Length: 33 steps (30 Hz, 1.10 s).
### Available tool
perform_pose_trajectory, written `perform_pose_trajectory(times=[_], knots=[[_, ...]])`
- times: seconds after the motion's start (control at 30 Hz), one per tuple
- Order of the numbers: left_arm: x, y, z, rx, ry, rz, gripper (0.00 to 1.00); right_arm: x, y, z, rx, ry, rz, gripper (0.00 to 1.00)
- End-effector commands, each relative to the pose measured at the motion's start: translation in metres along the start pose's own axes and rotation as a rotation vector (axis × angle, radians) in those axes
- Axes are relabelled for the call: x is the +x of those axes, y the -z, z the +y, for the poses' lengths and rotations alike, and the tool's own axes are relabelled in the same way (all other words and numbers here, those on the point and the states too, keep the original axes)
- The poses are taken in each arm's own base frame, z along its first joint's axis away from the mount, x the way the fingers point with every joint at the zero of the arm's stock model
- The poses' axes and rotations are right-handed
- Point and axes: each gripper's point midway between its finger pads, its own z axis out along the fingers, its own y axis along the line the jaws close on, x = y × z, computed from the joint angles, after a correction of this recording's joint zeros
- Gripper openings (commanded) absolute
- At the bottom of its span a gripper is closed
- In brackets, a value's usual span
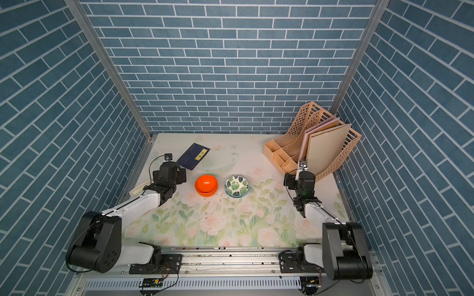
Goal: Stack the bowls
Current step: Reset both arms
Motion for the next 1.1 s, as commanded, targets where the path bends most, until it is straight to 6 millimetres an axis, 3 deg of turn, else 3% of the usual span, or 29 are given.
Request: perform_pose_trajectory(times=[0.0,0.1,0.23,0.47,0.67,0.73,1.07], knots=[[-0.026,-0.004,0.01,-0.013,0.064,-0.166,1.0,-0.029,0.006,-0.006,0.039,0.078,-0.218,1.0],[-0.02,-0.004,0.013,0.01,0.093,-0.226,1.0,-0.037,0.016,-0.007,0.043,0.064,-0.312,1.0],[-0.008,-0.004,0.012,0.046,0.113,-0.28,1.0,-0.026,0.007,0.002,-0.007,0.08,-0.314,1.0],[-0.01,0.009,0.008,0.118,0.082,-0.39,1.0,-0.021,0.012,-0.005,0.017,0.067,-0.336,1.0],[-0.004,0.007,0.01,0.234,0.116,-0.395,1.0,-0.02,0.011,-0.004,0.016,0.066,-0.331,1.0],[0.001,0.016,0.011,0.248,0.122,-0.445,1.0,-0.02,0.011,-0.004,0.016,0.066,-0.33,1.0],[0.001,0.017,0.01,0.253,0.112,-0.448,1.0,-0.02,0.011,-0.004,0.012,0.065,-0.331,1.0]])
